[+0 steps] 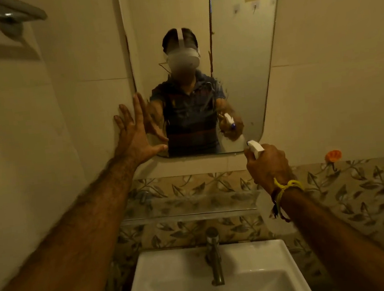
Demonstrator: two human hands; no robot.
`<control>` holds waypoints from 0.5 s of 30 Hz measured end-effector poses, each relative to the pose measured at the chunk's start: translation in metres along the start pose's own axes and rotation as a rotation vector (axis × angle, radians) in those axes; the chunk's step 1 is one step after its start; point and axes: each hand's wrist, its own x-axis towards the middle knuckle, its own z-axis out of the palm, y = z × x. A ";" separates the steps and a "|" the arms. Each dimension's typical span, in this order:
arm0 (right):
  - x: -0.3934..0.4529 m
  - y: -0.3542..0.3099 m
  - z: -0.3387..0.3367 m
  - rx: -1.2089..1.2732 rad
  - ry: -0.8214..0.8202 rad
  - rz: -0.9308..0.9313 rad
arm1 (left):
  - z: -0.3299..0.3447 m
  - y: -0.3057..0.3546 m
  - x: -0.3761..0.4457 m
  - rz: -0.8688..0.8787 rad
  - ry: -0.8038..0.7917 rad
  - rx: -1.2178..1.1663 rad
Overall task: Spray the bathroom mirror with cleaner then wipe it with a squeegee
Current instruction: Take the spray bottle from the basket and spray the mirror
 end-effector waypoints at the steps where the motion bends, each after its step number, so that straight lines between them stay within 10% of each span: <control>1: -0.003 -0.002 0.006 0.004 -0.025 -0.001 | 0.001 0.001 0.000 0.001 0.001 -0.007; 15: -0.044 -0.090 0.048 0.052 -0.190 -0.369 | 0.006 0.000 -0.002 -0.024 -0.063 0.013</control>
